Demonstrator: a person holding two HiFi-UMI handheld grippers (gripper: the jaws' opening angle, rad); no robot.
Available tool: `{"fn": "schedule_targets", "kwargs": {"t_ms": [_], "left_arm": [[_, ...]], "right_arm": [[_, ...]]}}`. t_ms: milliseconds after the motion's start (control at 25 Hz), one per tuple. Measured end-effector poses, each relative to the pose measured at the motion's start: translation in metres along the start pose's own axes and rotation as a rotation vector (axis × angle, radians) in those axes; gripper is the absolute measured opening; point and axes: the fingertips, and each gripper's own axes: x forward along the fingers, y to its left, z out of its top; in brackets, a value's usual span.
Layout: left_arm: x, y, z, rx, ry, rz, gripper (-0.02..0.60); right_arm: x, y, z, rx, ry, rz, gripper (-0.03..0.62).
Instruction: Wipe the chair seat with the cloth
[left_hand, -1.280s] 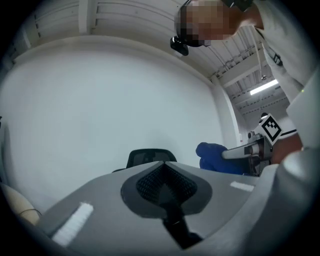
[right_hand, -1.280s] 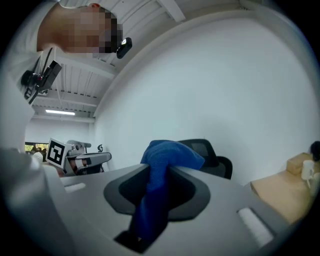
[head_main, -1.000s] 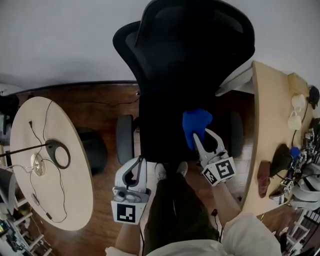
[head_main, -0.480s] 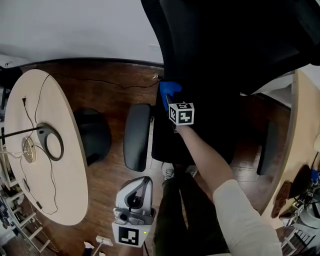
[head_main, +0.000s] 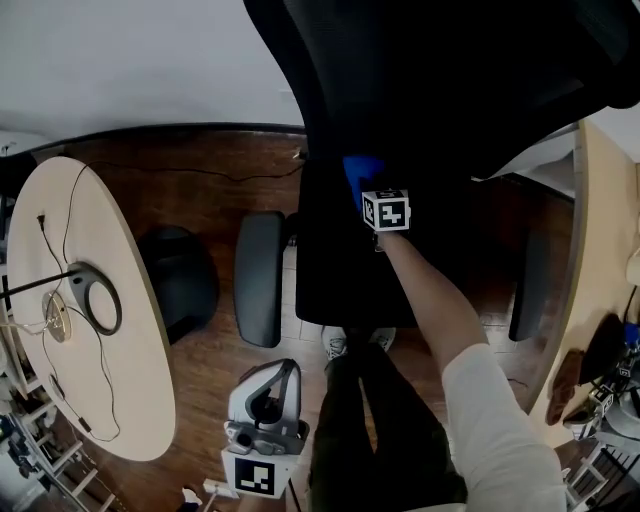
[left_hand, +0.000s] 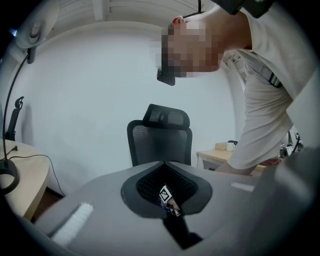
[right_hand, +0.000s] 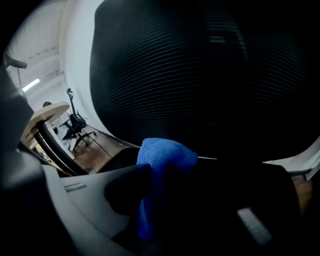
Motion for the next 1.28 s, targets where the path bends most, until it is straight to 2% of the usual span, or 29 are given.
{"fn": "schedule_targets", "kwargs": {"t_ms": [320, 440, 560, 640, 720, 880, 1000, 1120, 1280], "left_arm": [[0.032, -0.024, 0.009, -0.031, -0.037, -0.078, 0.029], [0.042, -0.033, 0.013, -0.024, -0.054, -0.107, 0.029], [0.047, -0.039, 0.012, -0.029, -0.06, -0.118, 0.029], [0.048, -0.041, 0.012, -0.037, -0.059, -0.121, 0.029], [0.046, -0.038, 0.011, -0.045, -0.052, -0.123, 0.029], [0.036, -0.029, 0.016, -0.06, -0.043, -0.095, 0.029], [0.027, -0.024, 0.018, -0.054, -0.041, -0.075, 0.029], [0.016, -0.009, 0.011, -0.05, -0.037, -0.021, 0.029], [-0.001, 0.001, -0.007, -0.057, -0.017, 0.024, 0.029]], "right_arm": [[-0.083, -0.17, -0.033, 0.096, 0.022, -0.236, 0.094], [-0.106, -0.207, -0.046, 0.115, 0.046, -0.291, 0.094], [-0.114, -0.215, -0.047, 0.147, 0.041, -0.296, 0.094], [-0.117, -0.197, -0.036, 0.155, 0.006, -0.258, 0.094], [-0.116, -0.154, -0.021, 0.166, -0.045, -0.181, 0.094], [-0.088, -0.012, -0.014, 0.205, -0.106, 0.044, 0.094], [-0.051, 0.086, -0.029, 0.17, -0.054, 0.163, 0.094], [-0.018, 0.136, -0.048, 0.16, 0.027, 0.173, 0.094], [-0.002, 0.143, -0.061, 0.1, 0.049, 0.149, 0.094]]}}
